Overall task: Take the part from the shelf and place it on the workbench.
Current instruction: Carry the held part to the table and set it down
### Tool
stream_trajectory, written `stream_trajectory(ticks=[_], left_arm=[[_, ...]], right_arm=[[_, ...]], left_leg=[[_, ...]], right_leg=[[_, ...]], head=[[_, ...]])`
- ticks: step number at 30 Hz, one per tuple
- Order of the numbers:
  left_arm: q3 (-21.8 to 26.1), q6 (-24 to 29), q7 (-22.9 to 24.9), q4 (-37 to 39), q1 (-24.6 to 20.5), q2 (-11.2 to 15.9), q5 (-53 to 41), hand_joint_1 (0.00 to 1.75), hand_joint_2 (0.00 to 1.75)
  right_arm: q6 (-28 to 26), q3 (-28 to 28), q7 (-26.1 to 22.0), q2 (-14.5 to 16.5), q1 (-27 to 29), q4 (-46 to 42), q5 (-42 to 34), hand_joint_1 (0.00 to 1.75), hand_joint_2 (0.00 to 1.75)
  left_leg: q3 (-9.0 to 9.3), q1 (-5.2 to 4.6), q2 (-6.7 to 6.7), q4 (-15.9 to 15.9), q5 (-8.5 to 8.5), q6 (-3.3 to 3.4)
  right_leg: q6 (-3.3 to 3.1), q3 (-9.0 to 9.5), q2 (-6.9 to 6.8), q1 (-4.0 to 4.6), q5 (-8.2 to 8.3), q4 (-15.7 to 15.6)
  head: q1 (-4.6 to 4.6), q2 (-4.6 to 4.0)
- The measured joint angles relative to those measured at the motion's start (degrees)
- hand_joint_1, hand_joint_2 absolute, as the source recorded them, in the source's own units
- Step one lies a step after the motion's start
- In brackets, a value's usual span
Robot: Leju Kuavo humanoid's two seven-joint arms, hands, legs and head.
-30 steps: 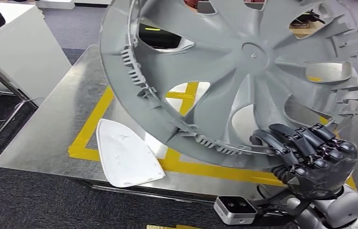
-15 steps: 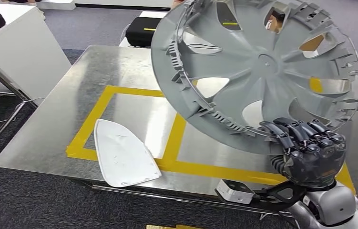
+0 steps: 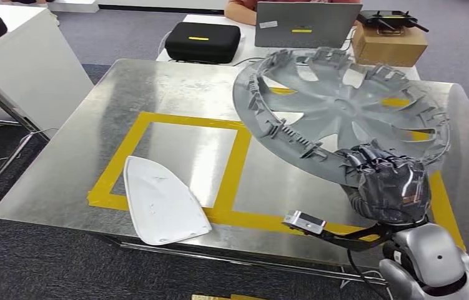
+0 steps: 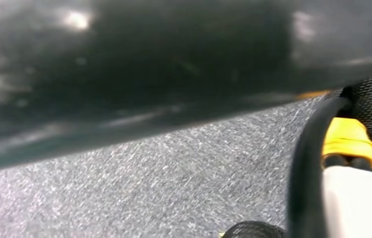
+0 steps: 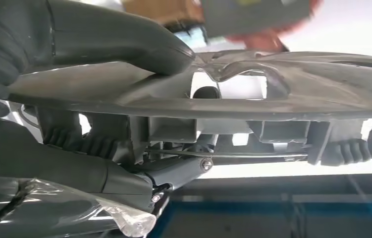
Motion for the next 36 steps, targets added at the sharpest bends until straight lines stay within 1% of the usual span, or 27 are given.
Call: stream_trajectory(ticks=[3,5,9,12,17,22,24,28,31,34,36], left_arm=[[0.02,0.01,1.16,-0.77,0.16,0.33,-0.28,0.00,0.00],[0.02,0.03,3.08,-2.24,0.29,1.13,-1.36,0.00,0.00],[0.02,0.11,5.76,-5.73,0.56,3.28,-3.08,0.00,0.00],[0.02,0.11,6.10,-7.09,0.60,4.04,-3.29,0.00,0.00],[0.02,0.11,6.15,-7.79,0.63,4.38,-3.36,0.00,0.00],[0.03,0.11,5.93,-7.91,0.65,4.40,-3.42,0.00,0.00],[0.06,0.11,4.75,-7.81,0.68,4.22,-2.80,0.00,0.00],[0.06,0.10,1.86,-6.61,0.66,3.25,-0.88,0.00,1.75],[0.04,-0.01,1.32,-6.01,0.58,2.77,-0.81,0.00,1.75],[0.05,-0.27,1.08,-5.63,0.54,2.47,-0.97,0.00,1.75],[0.05,-0.48,0.88,-5.41,0.51,2.29,-0.95,0.00,0.87]], right_arm=[[5.19,0.76,1.91,-0.72,-0.65,-0.01,-1.36,1.75,1.75],[7.82,1.32,2.95,-1.09,-1.14,-0.02,-2.15,1.75,1.75],[10.17,2.31,4.13,-1.54,-2.04,-0.02,-2.64,1.75,1.75],[10.31,2.90,4.28,-1.73,-2.45,0.00,-2.64,1.75,1.75],[9.79,3.73,4.41,-1.82,-2.48,0.00,-2.25,1.75,1.75],[7.58,4.18,3.79,-1.82,-2.44,0.00,-1.19,1.75,1.75],[5.50,4.22,3.17,-1.82,-2.11,0.00,-0.42,1.75,1.75],[-2.20,4.15,1.13,-1.81,-0.95,-0.03,1.65,0.00,0.00],[-7.79,3.98,-0.60,-1.77,-0.65,-0.30,3.05,0.00,0.00],[-12.19,3.74,-2.02,-1.56,-0.21,-0.67,3.98,0.00,0.00],[-14.85,3.46,-2.67,-1.35,0.08,-1.04,4.42,0.00,0.00]], left_leg=[[0.00,0.00,0.00,0.00,0.00,0.00],[-0.02,0.00,0.00,0.00,0.01,0.00],[-0.03,0.00,0.00,0.00,0.02,-0.01],[-0.03,0.01,-0.01,0.00,0.02,-0.01],[-0.03,0.02,0.00,-0.01,0.02,-0.02],[-0.03,0.02,0.00,0.00,0.02,-0.02],[-0.03,0.01,-0.01,0.00,0.03,-0.01],[-0.03,0.01,0.00,0.00,0.02,-0.01],[-0.01,0.01,0.01,0.00,0.02,-0.02],[-0.01,0.01,0.00,0.00,0.02,-0.01],[0.00,0.01,0.00,0.00,0.03,-0.02]], right_leg=[[0.00,-0.01,-0.01,0.01,0.00,0.00],[0.00,-0.02,-0.01,0.02,0.01,0.00],[0.00,-0.05,-0.01,0.03,0.01,0.01],[0.00,-0.05,-0.01,0.05,0.00,0.02],[0.00,-0.06,0.00,0.05,0.00,0.02],[0.00,-0.05,-0.01,0.04,0.01,0.02],[0.00,-0.05,-0.02,0.03,0.01,0.01],[0.00,-0.05,0.00,0.02,0.01,0.01],[0.00,-0.05,0.02,0.02,0.01,0.00],[0.00,-0.05,0.00,0.03,0.01,0.00],[0.00,-0.04,0.00,0.03,0.01,0.00]], head=[[-0.01,0.00],[0.00,0.00],[-0.02,0.00],[-0.01,0.00],[0.00,0.00],[-0.01,0.00],[-0.01,0.00],[0.00,0.00],[0.00,0.00],[0.00,0.00],[-0.01,0.00]])
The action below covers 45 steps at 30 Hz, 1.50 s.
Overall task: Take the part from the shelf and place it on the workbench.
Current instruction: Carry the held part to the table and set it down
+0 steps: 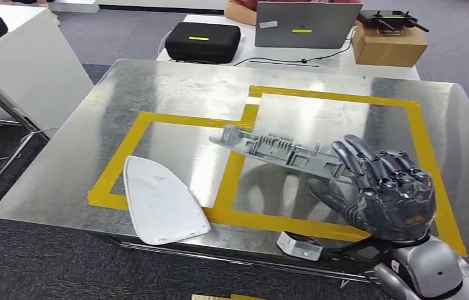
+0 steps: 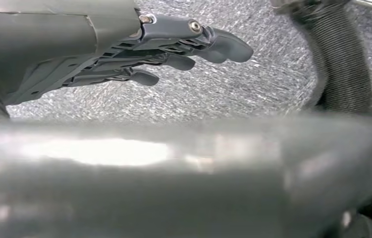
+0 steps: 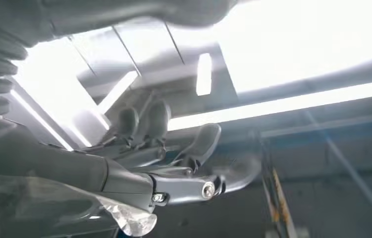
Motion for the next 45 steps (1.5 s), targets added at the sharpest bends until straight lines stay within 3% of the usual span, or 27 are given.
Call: stream_trajectory(ticks=[2,22,26,32,37,45], left_arm=[[0.01,-0.14,-0.11,0.19,-0.07,-0.19,0.01,0.00,0.00],[0.02,-0.73,-0.24,1.26,-0.31,-0.87,-1.19,0.00,0.00],[0.02,-2.12,-1.22,1.96,-0.61,-1.02,-1.62,0.00,0.00],[0.02,-3.32,-2.53,3.30,-1.04,-1.58,-1.45,0.00,0.00],[0.02,-3.39,-2.77,3.67,-1.07,-1.82,-1.24,0.00,0.00],[0.02,-3.42,-2.79,4.03,-1.07,-1.97,-1.19,0.00,0.00]], right_arm=[[-1.35,-0.21,-0.28,0.21,0.20,-0.30,0.18,0.00,0.00],[-6.48,-1.43,-4.73,1.41,0.94,-1.68,-0.57,0.00,0.00],[-7.48,-3.00,-14.53,3.89,1.13,-4.66,-3.78,0.00,0.00],[-7.64,-8.63,-32.56,10.62,2.35,-9.07,-12.47,0.00,0.00],[-7.62,-11.57,-35.78,13.83,3.20,-10.37,-14.35,0.00,0.00],[-7.62,-12.98,-36.99,15.68,3.56,-11.03,-15.03,0.00,0.00]], left_leg=[[0.03,0.00,0.00,0.00,0.00,0.00],[0.04,0.00,0.01,0.00,0.13,-0.08],[0.04,0.00,0.00,0.00,0.14,-0.08],[0.05,0.01,0.00,-0.01,0.15,-0.09],[0.05,0.01,0.01,-0.01,0.16,-0.09],[0.04,-0.02,0.01,0.02,0.20,-0.04]], right_leg=[[0.00,0.02,0.01,0.00,0.00,0.00],[0.02,0.03,0.01,0.00,0.09,0.00],[0.02,0.03,0.00,0.01,0.09,0.00],[0.02,0.03,0.01,0.01,0.09,0.01],[0.02,0.04,0.01,0.00,0.11,0.01],[0.04,0.04,0.00,-0.03,0.19,-0.02]], head=[[0.00,0.00],[0.00,0.00],[0.00,0.00],[0.00,0.00],[0.01,0.00],[0.00,0.00]])
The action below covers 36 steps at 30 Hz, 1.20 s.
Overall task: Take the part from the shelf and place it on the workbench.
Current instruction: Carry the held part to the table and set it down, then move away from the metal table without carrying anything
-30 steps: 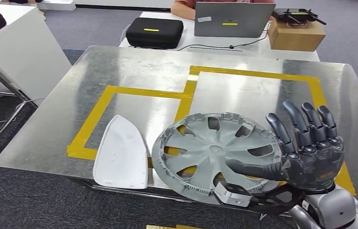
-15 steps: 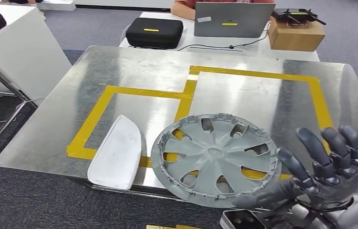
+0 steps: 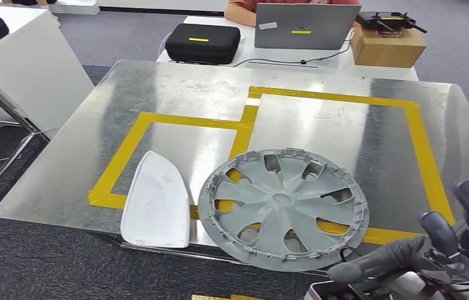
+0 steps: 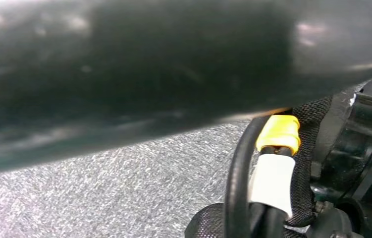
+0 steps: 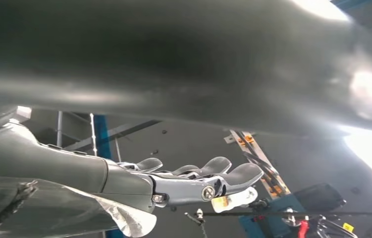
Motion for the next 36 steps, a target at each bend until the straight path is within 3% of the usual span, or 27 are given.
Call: stream_trajectory(ticks=[9,14,16,19,20,21,22,24,25,26,29,31,34,35,36], left_arm=[[-0.01,1.00,0.69,0.06,0.04,-0.02,0.99,0.00,0.00],[-0.02,1.24,0.85,0.06,0.03,-0.01,1.07,0.00,0.00],[-0.04,1.30,0.98,0.06,0.03,-0.04,1.07,0.00,0.00],[-0.04,1.43,1.15,0.06,0.07,-0.16,1.05,0.00,0.00],[-0.04,1.45,1.19,0.06,0.07,-0.22,1.05,0.00,0.00],[-0.04,1.45,1.21,0.06,0.07,-0.26,1.05,0.00,0.00],[-0.04,1.45,1.24,0.06,0.07,-0.30,1.05,0.00,0.00],[-0.04,1.51,1.33,0.06,0.09,-0.33,1.04,0.00,0.00],[-0.04,1.59,1.39,0.06,0.08,-0.31,1.04,0.00,0.00],[-0.04,1.67,1.44,0.06,0.10,-0.27,1.03,0.00,0.00],[-0.07,1.79,1.55,0.06,0.15,-0.20,1.00,0.00,0.00],[-0.09,1.80,1.58,0.06,0.20,-0.21,1.00,0.00,0.00],[-0.09,1.81,1.60,0.06,0.21,-0.21,1.00,0.00,0.00],[-0.09,1.81,1.60,0.06,0.19,-0.22,1.00,0.00,0.00],[-0.09,1.81,1.62,0.06,0.18,-0.22,0.99,0.00,0.00]], right_arm=[[0.00,-0.81,0.34,1.22,0.68,-0.02,0.18,0.00,0.00],[0.00,-0.81,2.23,1.21,0.71,-0.02,1.18,0.00,0.00],[0.00,-0.80,3.60,1.19,0.68,-0.02,1.87,0.00,0.00],[0.00,-0.78,5.67,1.02,0.67,0.03,2.89,0.00,0.00],[0.00,-0.78,6.17,0.91,0.68,0.07,3.15,0.00,0.00],[0.00,-0.77,6.47,0.81,0.68,0.10,3.32,0.00,0.00],[0.00,-0.77,6.68,0.72,0.68,0.13,3.45,0.00,0.00],[0.00,-0.73,7.26,0.57,0.58,0.15,3.78,0.00,0.00],[-0.01,-0.68,7.76,0.44,0.52,0.15,4.01,0.00,0.00],[-0.02,-0.61,8.38,0.29,0.41,0.16,4.24,0.00,0.00],[-0.04,-0.10,10.47,-0.36,0.17,0.25,5.15,0.00,0.00],[-0.03,0.40,11.48,-0.86,0.01,0.36,5.64,0.00,0.00],[-0.02,0.90,11.92,-1.26,-0.11,0.50,5.93,0.00,0.00],[-0.03,1.02,12.13,-1.37,-0.11,0.57,6.04,0.00,0.00],[-0.03,1.15,12.43,-1.49,-0.12,0.65,6.17,0.00,0.00]], left_leg=[[-0.15,-0.20,-0.01,0.21,-0.06,0.22],[-0.13,-0.18,0.14,-0.15,0.63,1.10],[-0.23,0.17,0.44,-0.87,1.49,1.65],[-1.10,0.33,0.81,-1.09,2.20,1.82],[-1.46,0.38,0.91,-1.08,2.44,1.69],[-1.78,0.47,0.99,-1.06,2.68,1.49],[-2.07,0.61,1.02,-1.03,2.92,1.21],[-2.60,0.85,1.04,-0.79,3.38,0.58],[-2.81,0.87,1.02,-0.64,3.63,0.19],[-3.00,0.83,1.01,-0.48,3.89,-0.22],[-3.35,0.92,0.91,-0.30,4.65,-1.44],[-4.19,1.10,0.81,1.79,1.97,-1.97],[-6.57,1.09,0.75,11.84,-6.31,-2.24],[-6.79,1.07,0.75,14.68,-7.58,-2.19],[-6.21,1.03,0.74,15.77,-7.59,-2.02]], right_leg=[[0.23,0.00,-0.01,-0.17,0.13,-0.02],[1.02,-0.13,0.03,-0.30,0.24,-0.02],[1.37,-1.23,-0.26,-0.23,-2.35,2.52],[1.81,-4.67,-0.74,-0.55,-9.05,12.88],[2.01,-5.05,-0.80,-0.72,-9.90,15.07],[2.22,-4.40,-0.86,-0.89,-9.64,15.14],[2.42,-2.53,-0.97,-1.07,-8.38,12.76],[2.82,3.12,-1.31,-1.40,-5.67,4.20],[2.67,5.20,-1.27,-1.41,-4.76,0.94],[2.44,6.26,-1.18,-1.37,-4.48,-0.96],[1.13,5.22,-0.90,-1.17,-4.04,-1.06],[-0.06,4.21,-1.10,-1.17,-3.19,-1.01],[-1.00,2.66,-1.27,-0.78,-1.53,-0.93],[-1.10,2.03,-1.28,-0.56,-0.93,-0.85],[-1.16,1.28,-1.27,-0.34,-0.35,-0.76]], head=[[-0.01,0.00],[-0.02,0.00],[0.14,0.00],[0.27,0.00],[0.27,0.00],[0.26,0.00],[0.26,0.00],[0.32,0.00],[0.28,0.00],[0.30,0.00],[0.25,0.00],[0.11,0.00],[-0.14,0.00],[-0.17,0.00],[-0.19,0.00]])
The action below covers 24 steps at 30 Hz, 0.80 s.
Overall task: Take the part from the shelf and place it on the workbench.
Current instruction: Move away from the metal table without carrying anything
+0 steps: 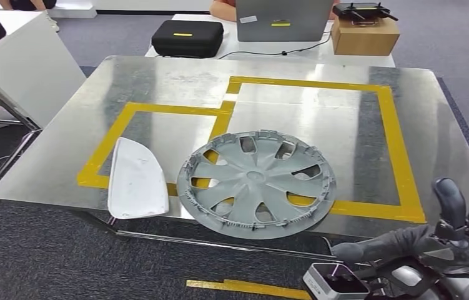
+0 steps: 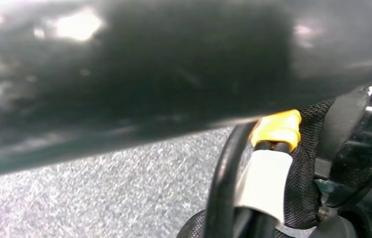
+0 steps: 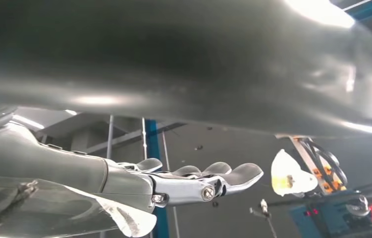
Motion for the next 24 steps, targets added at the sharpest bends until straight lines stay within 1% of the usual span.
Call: stream_trajectory(ticks=[1,2,3,4,5,6,7,8,9,10,11,13,14,15,16,17,18,19,20,21,22,23,24], left_arm=[[0.00,0.00,0.03,0.00,-0.01,0.00,-0.01,0.00,0.00],[0.00,0.01,0.06,0.00,-0.03,0.00,-0.01,0.00,0.00],[0.01,0.01,0.08,0.00,-0.07,0.03,-0.03,0.00,0.00],[0.02,0.02,0.11,0.00,-0.11,0.07,-0.05,0.00,0.00],[0.02,0.02,0.14,0.00,-0.13,0.09,-0.08,0.00,0.00],[0.02,0.02,0.16,0.00,-0.13,0.12,-0.11,0.00,0.00],[0.02,0.03,0.21,0.00,-0.11,0.13,-0.15,0.00,0.00],[0.01,0.05,0.27,0.00,-0.08,0.13,-0.21,0.00,0.00],[0.00,0.07,0.32,0.00,-0.10,0.14,-0.28,0.00,0.00],[0.00,0.10,0.38,0.00,-0.11,0.12,-0.35,0.00,0.00],[0.00,0.16,0.44,0.00,-0.13,0.08,-0.41,0.00,0.00],[0.00,0.33,0.59,0.00,-0.12,-0.01,-0.45,0.00,0.00],[0.00,0.42,0.67,0.00,-0.12,-0.04,-0.45,0.00,0.00],[0.00,0.48,0.73,0.00,-0.11,-0.09,-0.45,0.00,0.00],[0.00,0.50,0.79,0.00,-0.11,-0.13,-0.45,0.00,0.00],[0.00,0.51,0.83,0.00,-0.11,-0.18,-0.45,0.00,0.00],[0.00,0.53,0.87,0.00,-0.11,-0.21,-0.45,0.00,0.00],[0.01,0.56,0.90,-0.01,-0.10,-0.22,-0.45,0.00,0.00],[0.01,0.60,0.92,-0.01,-0.09,-0.19,-0.45,0.00,0.00],[0.01,0.63,0.93,-0.01,-0.08,-0.16,-0.46,0.00,0.00],[0.01,0.65,0.93,-0.02,-0.05,-0.13,-0.46,0.00,0.00],[0.00,0.66,0.94,-0.02,-0.03,-0.11,-0.46,0.00,0.00],[-0.01,0.67,0.95,-0.02,-0.02,-0.08,-0.46,0.00,0.00]], right_arm=[[-0.01,0.19,0.40,-0.15,-0.03,0.07,0.14,0.00,0.00],[-0.01,0.39,0.86,-0.33,-0.06,0.11,0.31,0.00,0.00],[-0.01,0.60,1.26,-0.51,-0.11,0.14,0.47,0.00,0.00],[-0.02,0.80,1.62,-0.68,-0.19,0.16,0.63,0.00,0.00],[-0.02,0.96,1.98,-0.86,-0.27,0.18,0.83,0.00,0.00],[-0.03,1.13,2.35,-1.03,-0.37,0.20,1.00,0.00,0.00],[-0.03,1.30,2.78,-1.19,-0.45,0.22,1.14,0.00,0.00],[-0.03,1.49,3.28,-1.45,-0.53,0.25,1.32,0.00,0.00],[-0.03,1.70,3.84,-1.77,-0.60,0.27,1.46,0.00,0.00],[-0.03,1.90,4.39,-2.13,-0.73,0.32,1.62,0.00,0.00],[-0.03,2.12,4.99,-2.55,-0.86,0.39,1.84,0.00,0.00],[-0.03,2.55,6.24,-3.30,-1.07,0.61,2.28,0.00,0.00],[-0.03,2.77,6.78,-3.66,-1.11,0.73,2.49,0.00,0.00],[-0.03,3.00,7.19,-3.99,-1.13,0.86,2.67,0.00,0.00],[-0.03,3.22,7.43,-4.25,-1.15,0.98,2.80,0.00,0.00],[-0.03,3.40,7.55,-4.46,-1.18,1.08,2.92,0.00,0.00],[-0.04,3.57,7.63,-4.62,-1.23,1.14,3.01,0.00,0.00],[-0.05,3.70,7.65,-4.73,-1.35,1.16,3.07,0.00,0.00],[-0.07,3.81,7.67,-4.82,-1.49,1.18,3.10,0.00,0.00],[-0.08,3.90,7.67,-4.89,-1.61,1.20,3.12,0.00,0.00],[-0.09,3.96,7.68,-4.94,-1.69,1.23,3.13,0.00,0.00],[-0.10,4.00,7.73,-4.99,-1.70,1.28,3.14,0.00,0.00],[-0.10,4.06,7.89,-5.02,-1.73,1.36,3.18,0.00,0.00]], left_leg=[[1.63,-0.09,-0.02,-1.16,1.00,0.31],[4.18,-0.25,-0.08,-4.30,2.43,0.77],[7.24,-0.50,-0.24,-8.68,3.37,1.41],[10.02,-0.72,-0.39,-13.00,3.87,1.96],[11.84,-0.98,-0.54,-16.02,3.99,2.35],[12.70,-1.22,-0.63,-17.74,3.86,2.63],[12.75,-1.41,-0.61,-18.23,4.10,2.74],[12.43,-1.44,-0.54,-18.44,4.68,2.96],[12.03,-1.41,-0.39,-18.72,5.31,3.24],[11.44,-1.32,-0.21,-18.99,6.06,3.57],[10.69,-1.19,-0.03,-19.23,6.84,3.84],[8.88,-1.21,0.21,-19.17,8.18,4.08],[7.88,-1.20,0.30,-19.08,8.89,4.05],[6.80,-1.19,0.37,-18.93,9.64,3.97],[5.68,-1.14,0.43,-18.72,10.35,3.83],[4.62,-1.08,0.46,-18.46,10.99,3.65],[3.73,-1.03,0.47,-18.12,11.56,3.41],[2.95,-1.06,0.47,-17.64,12.00,3.14],[2.34,-1.13,0.47,-17.19,12.50,2.87],[1.88,-1.21,0.47,-16.83,13.05,2.62],[1.49,-1.25,0.47,-16.65,13.64,2.38],[1.25,-1.25,0.45,-16.68,14.26,2.11],[0.97,-1.14,0.29,-16.57,14.30,1.82]], right_leg=[[-0.03,-0.80,0.01,0.22,0.55,0.10],[-0.03,-1.51,0.04,0.41,1.06,0.18],[0.02,-2.08,0.06,0.53,1.53,0.26],[0.17,-2.50,0.06,0.66,2.00,0.30],[0.41,-2.75,0.05,0.68,2.48,0.29],[0.73,-2.92,0.02,0.60,2.93,0.24],[1.08,-3.03,0.00,0.50,3.41,0.15],[1.43,-3.15,0.02,0.36,3.74,0.11],[1.76,-3.47,0.06,0.26,3.36,0.40],[2.05,-4.12,0.10,0.23,1.85,1.52],[2.31,-4.98,0.12,0.19,-0.67,3.72],[2.70,-6.82,0.09,0.10,-6.66,10.75],[2.84,-7.23,0.06,0.07,-8.17,14.15],[2.97,-6.99,0.05,0.06,-8.16,16.33],[3.07,-5.87,0.02,0.03,-6.86,16.73],[3.17,-3.78,-0.01,-0.02,-4.99,15.12],[3.28,-0.76,-0.08,-0.13,-3.61,11.74],[3.36,2.91,-0.13,-0.21,-3.33,6.95],[3.23,6.05,-0.13,-0.26,-3.99,2.47],[3.03,7.99,-0.08,-0.25,-4.90,-0.74],[2.71,8.80,0.00,-0.13,-5.55,-2.47],[2.24,8.39,0.01,-0.08,-5.62,-2.64],[1.82,7.72,-0.09,-0.10,-5.24,-2.39]], head=[[0.01,0.00],[0.00,0.00],[0.03,0.00],[0.06,0.00],[0.07,0.00],[0.04,0.00],[0.01,0.00],[-0.05,0.00],[-0.08,0.00],[-0.03,0.00],[0.03,0.00],[0.15,0.00],[0.16,0.00],[0.15,0.00],[0.15,0.00],[0.15,0.00],[0.16,0.00],[0.18,0.00],[0.17,0.00],[0.18,0.00],[0.19,0.00],[0.17,0.00],[0.17,0.00]])
